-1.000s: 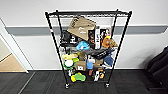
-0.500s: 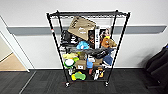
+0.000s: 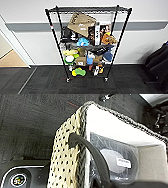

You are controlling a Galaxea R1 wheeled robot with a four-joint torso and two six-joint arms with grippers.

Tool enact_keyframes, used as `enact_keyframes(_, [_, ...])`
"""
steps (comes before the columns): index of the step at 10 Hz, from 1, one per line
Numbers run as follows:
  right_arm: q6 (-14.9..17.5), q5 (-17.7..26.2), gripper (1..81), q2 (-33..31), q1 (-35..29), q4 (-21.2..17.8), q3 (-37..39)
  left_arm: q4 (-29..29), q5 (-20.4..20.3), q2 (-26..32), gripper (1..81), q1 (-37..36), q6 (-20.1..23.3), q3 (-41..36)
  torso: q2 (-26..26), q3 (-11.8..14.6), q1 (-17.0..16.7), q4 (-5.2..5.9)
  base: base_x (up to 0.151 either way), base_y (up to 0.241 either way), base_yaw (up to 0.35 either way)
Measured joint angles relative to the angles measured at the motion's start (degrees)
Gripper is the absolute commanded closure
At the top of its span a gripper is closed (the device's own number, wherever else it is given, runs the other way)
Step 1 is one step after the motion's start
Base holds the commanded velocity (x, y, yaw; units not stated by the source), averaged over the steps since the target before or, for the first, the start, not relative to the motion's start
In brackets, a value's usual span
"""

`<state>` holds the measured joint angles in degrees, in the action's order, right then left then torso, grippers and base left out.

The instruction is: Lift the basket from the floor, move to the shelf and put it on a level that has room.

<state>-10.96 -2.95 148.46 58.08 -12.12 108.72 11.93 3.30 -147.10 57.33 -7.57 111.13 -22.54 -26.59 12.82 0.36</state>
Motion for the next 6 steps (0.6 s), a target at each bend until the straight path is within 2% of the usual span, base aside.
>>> enact_keyframes(3, [-0.01, 0.48, 81.1, 0.05, 0.38, 0.00, 0.16, 0.11, -1.35, 0.00, 81.1, 0.55, 0.02, -0.24, 5.90, 2.73, -3.83, 0.00, 0.000, 0.000, 0.000])
enact_keyframes(6, [-0.52, -0.07, 81.1, 0.06, 2.10, -0.04, 0.57, 0.10, -1.24, -0.02, 81.1, 0.60, 0.05, -0.24, 7.63, 6.01, -4.98, 0.00, 0.000, 0.000, 0.000])
